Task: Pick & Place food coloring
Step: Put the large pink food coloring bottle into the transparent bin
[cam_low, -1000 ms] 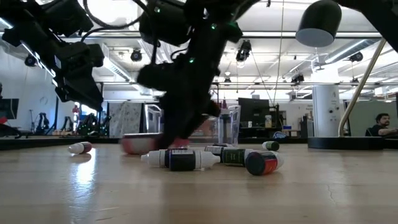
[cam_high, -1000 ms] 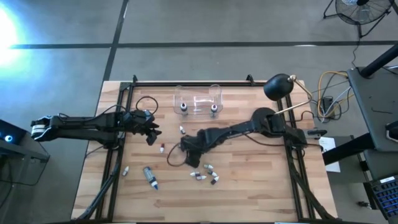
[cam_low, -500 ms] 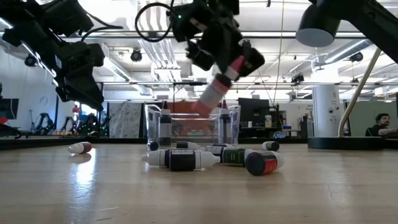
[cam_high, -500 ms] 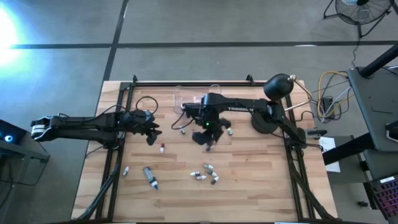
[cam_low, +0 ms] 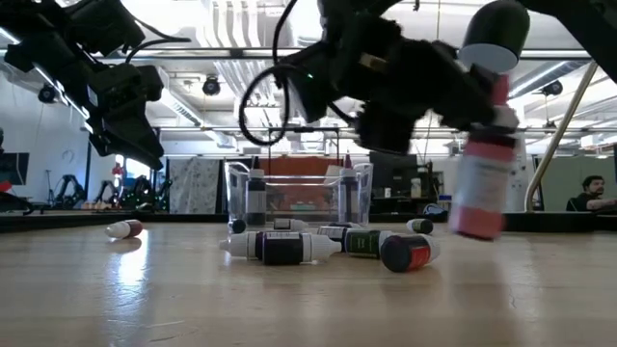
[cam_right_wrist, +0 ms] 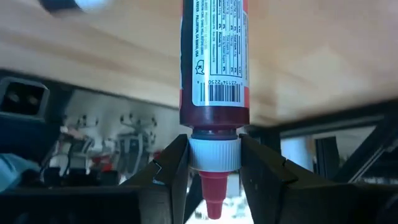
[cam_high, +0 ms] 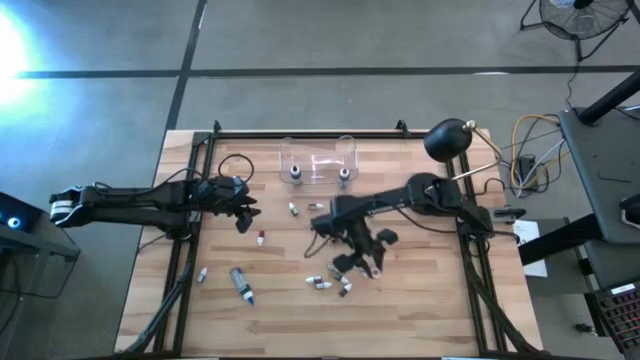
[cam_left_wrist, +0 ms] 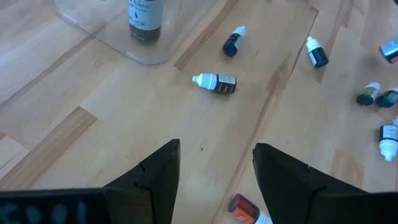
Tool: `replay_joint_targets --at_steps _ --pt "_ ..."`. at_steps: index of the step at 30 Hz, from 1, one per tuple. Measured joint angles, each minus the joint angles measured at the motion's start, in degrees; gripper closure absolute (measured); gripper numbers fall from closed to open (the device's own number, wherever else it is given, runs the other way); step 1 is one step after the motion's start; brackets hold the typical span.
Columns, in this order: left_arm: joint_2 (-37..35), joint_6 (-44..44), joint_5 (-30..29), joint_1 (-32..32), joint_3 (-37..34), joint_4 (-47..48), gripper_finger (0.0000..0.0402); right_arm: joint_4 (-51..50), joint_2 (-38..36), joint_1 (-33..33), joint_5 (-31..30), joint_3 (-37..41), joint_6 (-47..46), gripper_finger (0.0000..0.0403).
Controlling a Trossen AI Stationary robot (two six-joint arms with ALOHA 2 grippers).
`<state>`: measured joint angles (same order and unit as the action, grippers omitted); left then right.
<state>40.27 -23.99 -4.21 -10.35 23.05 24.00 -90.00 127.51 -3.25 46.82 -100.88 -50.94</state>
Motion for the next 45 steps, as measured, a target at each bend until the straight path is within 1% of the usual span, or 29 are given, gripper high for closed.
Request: replay_joint_targets --at_steps 4,6,13,16,18,26,28,30,33,37,40,43,45 --pt "0.00 0.04 -0.19 0.00 0.00 -0.02 0.0225 -0.03 -0.79 -3.21 5.37 3.10 -0.08 0.0293" --pt "0.00 0.04 -0.21 0.00 0.00 -0.03 0.0225 -0.02 -0.79 -4.51 6.84 4.58 0.00 0.0293" --pt "0.00 0.31 -0.19 0.00 0.00 -0.05 0.0225 0.46 -0.79 -6.26 6.89 9.89 1.65 0.0287" --pt "0.00 0.31 -0.19 0.00 0.00 -0.05 0.0225 0.83 -0.79 -6.42 4.74 10.97 2.11 0.0272" --pt "0.00 0.31 -0.17 0.00 0.00 -0.03 0.0225 1.22 -0.79 -6.34 2.25 11.00 2.10 0.0259" --pt "0.00 0.31 -0.17 0.00 0.00 -0.03 0.0225 1.73 -0.98 -6.40 -1.94 8.07 2.06 0.0199" --pt "0.00 0.37 -0.17 0.00 0.00 -0.05 0.0225 1.97 -1.31 -6.55 -4.55 6.78 1.39 0.0186" --pt "0.00 0.52 -0.15 0.00 0.00 -0.05 0.0225 2.08 -1.67 -6.74 -8.67 5.33 0.59 0.0174" --pt "0.00 0.56 -0.15 0.00 0.00 -0.06 0.0225 2.07 -1.77 -6.88 -10.95 3.01 -0.40 0.0158" --pt "0.00 0.59 -0.15 0.00 0.00 -0.07 0.0225 1.95 -1.86 -6.90 -11.32 1.37 -1.96 0.0148" --pt "0.00 0.61 -0.14 0.00 0.00 -0.10 0.0225 1.89 -1.86 -7.03 -13.16 0.77 -2.07 0.0147" --pt "0.00 0.63 -0.13 0.00 0.00 -0.10 0.0225 1.86 -2.33 -7.59 -17.10 -0.64 0.00 0.0148" --pt "0.00 0.64 -0.13 0.00 0.00 -0.12 0.0225 1.98 -3.24 -8.53 -21.69 -2.23 3.73 0.0148"
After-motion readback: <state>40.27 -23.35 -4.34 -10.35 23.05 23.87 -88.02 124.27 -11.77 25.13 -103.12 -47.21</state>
